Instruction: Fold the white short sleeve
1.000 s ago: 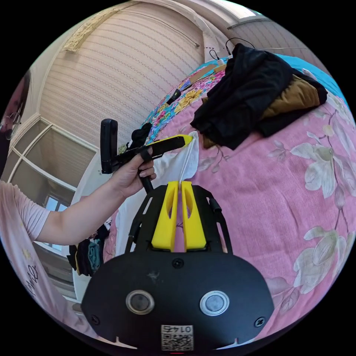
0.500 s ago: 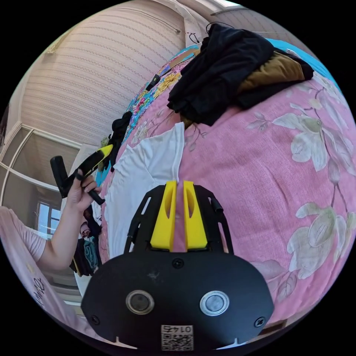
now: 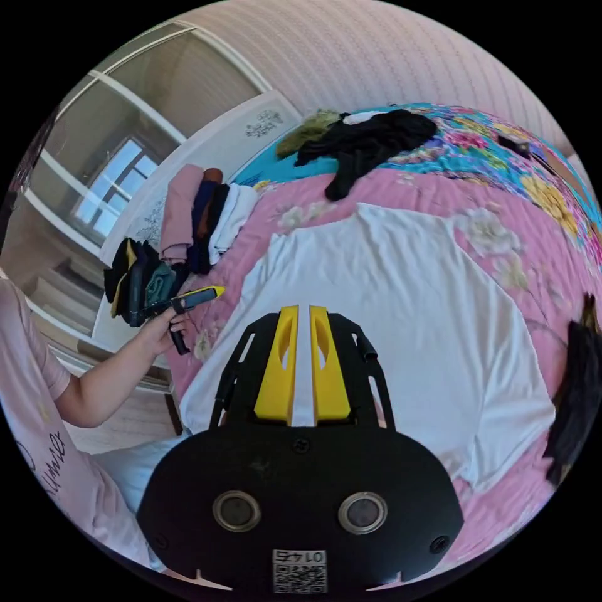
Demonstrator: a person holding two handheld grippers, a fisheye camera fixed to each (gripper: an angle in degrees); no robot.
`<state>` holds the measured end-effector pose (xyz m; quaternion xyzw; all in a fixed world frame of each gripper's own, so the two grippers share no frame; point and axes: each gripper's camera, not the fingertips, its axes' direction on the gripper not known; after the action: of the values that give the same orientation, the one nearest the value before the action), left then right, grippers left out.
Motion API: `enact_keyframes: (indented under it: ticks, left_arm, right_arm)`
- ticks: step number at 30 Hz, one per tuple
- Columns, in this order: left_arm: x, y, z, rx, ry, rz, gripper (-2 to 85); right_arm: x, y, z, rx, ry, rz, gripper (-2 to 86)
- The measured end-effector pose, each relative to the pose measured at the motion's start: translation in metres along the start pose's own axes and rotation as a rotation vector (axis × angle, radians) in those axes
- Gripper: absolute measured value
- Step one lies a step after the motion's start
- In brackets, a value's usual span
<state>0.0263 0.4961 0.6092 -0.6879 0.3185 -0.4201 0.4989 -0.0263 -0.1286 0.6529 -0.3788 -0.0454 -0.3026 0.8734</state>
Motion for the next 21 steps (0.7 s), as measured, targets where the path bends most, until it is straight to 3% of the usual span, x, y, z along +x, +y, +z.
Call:
enact_keyframes:
  ticks: [4,6,8,11,15,21]
  left_arm:
    - [-0.034,-0.02,-0.004,0.026,0.092,-0.066,1.6]
    - [-0.047,-0.031,-0.005,0.012,0.054,-0.098,0.8]
    - [-0.064,-0.044,-0.009,0.012,0.128,-0.156,1.8]
    - [-0.072,-0.057,-0.015,0.009,0.238,-0.15,5.4]
    - [-0.076,-0.063,-0.012,-0.07,0.254,-0.121,4.0]
    - [-0.097,-0.055,-0.041,-0.037,0.319,-0.152,-0.8]
  right_arm:
    - [-0.064,-0.113,0.061,-0.09,-0.102,-0.208,5.5]
    - [-0.086,-0.159,0.088,-0.149,-0.061,-0.256,6.7]
    - [-0.112,-0.215,0.119,-0.23,0.006,-0.321,7.7]
    - [-0.133,-0.261,0.157,-0.345,0.071,-0.385,8.2]
    - [-0.143,-0.281,0.205,-0.604,0.052,-0.417,3.1]
    - [-0.169,-0.304,0.186,-0.531,-0.05,-0.486,0.9]
